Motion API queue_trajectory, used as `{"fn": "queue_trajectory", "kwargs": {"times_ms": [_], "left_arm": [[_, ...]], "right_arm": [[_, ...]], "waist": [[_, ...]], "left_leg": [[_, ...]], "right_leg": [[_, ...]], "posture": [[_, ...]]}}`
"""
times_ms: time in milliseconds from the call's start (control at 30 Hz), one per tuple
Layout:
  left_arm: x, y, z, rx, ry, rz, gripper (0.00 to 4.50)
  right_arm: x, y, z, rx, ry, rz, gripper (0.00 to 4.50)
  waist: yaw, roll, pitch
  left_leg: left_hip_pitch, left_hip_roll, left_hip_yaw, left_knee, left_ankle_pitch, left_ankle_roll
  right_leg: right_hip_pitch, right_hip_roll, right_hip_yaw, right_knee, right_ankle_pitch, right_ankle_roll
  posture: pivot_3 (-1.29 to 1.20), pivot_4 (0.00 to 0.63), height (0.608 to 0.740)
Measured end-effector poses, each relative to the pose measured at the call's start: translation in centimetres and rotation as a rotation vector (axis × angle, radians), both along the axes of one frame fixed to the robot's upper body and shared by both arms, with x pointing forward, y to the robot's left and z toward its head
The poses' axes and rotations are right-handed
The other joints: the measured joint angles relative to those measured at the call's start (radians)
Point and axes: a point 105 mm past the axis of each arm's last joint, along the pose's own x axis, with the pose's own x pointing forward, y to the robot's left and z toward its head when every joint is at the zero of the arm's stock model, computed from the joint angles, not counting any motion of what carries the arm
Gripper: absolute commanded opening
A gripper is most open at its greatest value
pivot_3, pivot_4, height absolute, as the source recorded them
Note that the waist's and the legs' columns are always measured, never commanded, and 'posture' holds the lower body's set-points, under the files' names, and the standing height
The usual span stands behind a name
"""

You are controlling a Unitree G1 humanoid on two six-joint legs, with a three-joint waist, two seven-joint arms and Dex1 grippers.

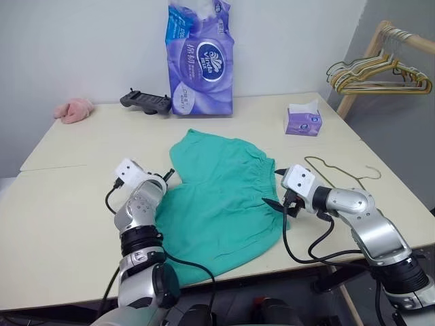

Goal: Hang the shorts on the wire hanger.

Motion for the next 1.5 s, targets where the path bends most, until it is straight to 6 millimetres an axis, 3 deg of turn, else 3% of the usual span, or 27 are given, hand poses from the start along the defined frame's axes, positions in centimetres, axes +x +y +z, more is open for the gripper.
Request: {"fn": "queue_trajectory", "kwargs": {"times_ms": [100,200,267,367,500,600,667,767,900,1133,1233,1500], "left_arm": [[0.5,-0.2,3.5,0.223,-0.113,-0.125,0.01],[-0.3,-0.6,5.9,0.402,-0.208,-0.230,0.01],[-0.9,-2.5,7.3,0.505,-0.275,-0.400,0.01],[-2.3,-7.5,9.1,0.534,-0.403,-0.686,0.01],[-5.7,-11.6,8.5,0.470,-0.444,-1.080,0.01],[-7.5,-12.6,7.4,0.409,-0.418,-1.271,0.01],[-8.1,-13.1,7.4,0.383,-0.425,-1.335,0.01],[-9.7,-14.6,7.2,0.327,-0.433,-1.515,0.01],[-10.7,-16.3,7.4,0.284,-0.459,-1.674,0.01],[-10.8,-19.3,9.0,0.161,-0.562,-1.767,0.01],[-10.7,-20.2,9.1,0.149,-0.582,-1.771,0.84],[-9.9,-19.6,7.3,0.246,-0.548,-1.742,3.23]], "right_arm": [[0.0,-0.3,0.0,-0.007,0.000,-0.004,4.50],[-0.8,-0.8,-0.1,-0.003,0.008,-0.022,4.50],[-1.1,-1.8,0.1,0.008,0.018,-0.074,4.50],[-1.2,-2.7,1.0,0.043,0.003,-0.146,4.50],[-1.2,-6.1,0.3,0.069,0.020,-0.368,4.50],[-1.3,-9.4,-0.4,0.039,0.021,-0.534,4.50],[-1.3,-10.5,-0.1,0.038,0.008,-0.591,4.50],[-1.7,-13.9,0.2,0.026,0.028,-0.733,4.50],[-2.3,-17.9,0.3,-0.012,0.090,-0.854,4.50],[-2.3,-20.8,0.9,-0.059,0.137,-0.894,4.50],[-2.1,-20.9,1.2,-0.058,0.131,-0.883,4.50],[-2.2,-20.7,0.9,-0.043,0.153,-0.873,4.50]], "waist": [[0.001,0.000,0.000],[0.001,0.000,0.000],[0.003,0.001,0.001],[0.004,0.001,0.001],[-0.002,0.004,0.001],[-0.005,0.005,0.002],[-0.009,0.005,0.002],[-0.014,0.006,0.002],[-0.027,0.006,0.001],[-0.057,0.007,0.001],[-0.068,0.009,-0.001],[-0.079,0.010,-0.001]], "left_leg": [[0.000,0.000,0.000,0.000,0.000,0.000],[0.000,0.000,0.000,0.000,0.000,-0.001],[-0.001,0.000,-0.001,-0.001,-0.001,-0.001],[-0.001,0.001,-0.001,0.000,-0.001,-0.001],[-0.001,0.002,0.001,-0.001,-0.001,-0.001],[-0.001,0.002,0.001,-0.001,-0.002,0.003],[-0.001,0.002,0.001,-0.001,-0.003,0.003],[-0.002,0.001,0.001,-0.001,-0.003,0.004],[-0.001,0.001,0.004,0.000,-0.005,0.008],[-0.001,0.002,0.004,-0.001,-0.005,0.010],[-0.001,0.002,0.004,-0.001,-0.006,0.011],[-0.001,0.003,0.004,-0.001,-0.006,0.011]], "right_leg": [[0.000,-0.001,0.000,-0.001,0.000,0.000],[0.000,-0.001,0.000,-0.002,0.000,0.000],[0.000,-0.001,-0.001,-0.003,0.000,0.000],[0.003,-0.001,-0.001,-0.007,0.000,0.000],[0.003,0.000,0.001,-0.009,0.000,0.000],[0.003,0.001,0.001,-0.009,0.000,0.000],[0.003,0.002,0.001,-0.009,0.000,0.000],[0.003,0.003,0.001,-0.010,0.000,0.000],[0.004,0.004,0.003,-0.011,0.000,0.000],[0.004,0.004,0.003,-0.011,0.000,0.000],[0.004,0.004,0.003,-0.011,0.000,0.001],[0.004,0.004,0.003,-0.011,0.000,0.001]], "posture": [[0.03,0.054,0.740],[0.03,0.055,0.740],[0.03,0.055,0.740],[0.02,0.053,0.740],[0.01,0.053,0.740],[-0.02,0.051,0.740],[-0.04,0.050,0.740],[-0.07,0.046,0.740],[-0.10,0.043,0.740],[-0.13,0.033,0.740],[-0.14,0.032,0.740],[-0.14,0.035,0.740]]}}
